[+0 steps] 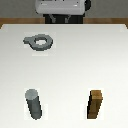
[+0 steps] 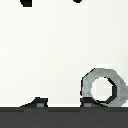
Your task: Put the loop with the handle onto the peg.
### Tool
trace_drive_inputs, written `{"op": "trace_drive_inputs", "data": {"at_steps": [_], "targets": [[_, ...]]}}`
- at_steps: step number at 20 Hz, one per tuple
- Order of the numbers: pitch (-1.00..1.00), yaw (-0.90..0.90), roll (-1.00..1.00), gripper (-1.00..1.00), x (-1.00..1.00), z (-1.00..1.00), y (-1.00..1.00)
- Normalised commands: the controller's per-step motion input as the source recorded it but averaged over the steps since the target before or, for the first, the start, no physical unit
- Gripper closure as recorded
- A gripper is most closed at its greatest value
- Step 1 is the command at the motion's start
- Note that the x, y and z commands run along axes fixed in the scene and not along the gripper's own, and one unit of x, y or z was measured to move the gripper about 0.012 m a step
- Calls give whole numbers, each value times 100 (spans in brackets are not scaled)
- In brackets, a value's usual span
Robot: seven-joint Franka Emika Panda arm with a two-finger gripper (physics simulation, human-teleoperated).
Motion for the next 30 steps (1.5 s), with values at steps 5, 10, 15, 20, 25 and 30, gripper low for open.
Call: {"op": "trace_drive_inputs", "data": {"at_steps": [5, 10, 15, 20, 25, 30], "targets": [[0, 0, 0, -100, 0, 0, 0], [0, 0, 0, -100, 0, 0, -80], [0, 3, 0, -100, 0, 0, -100], [0, 76, 0, -100, 0, 0, 0], [0, 18, 0, -100, 0, 0, -80], [0, 0, 0, -100, 0, 0, -60]]}}
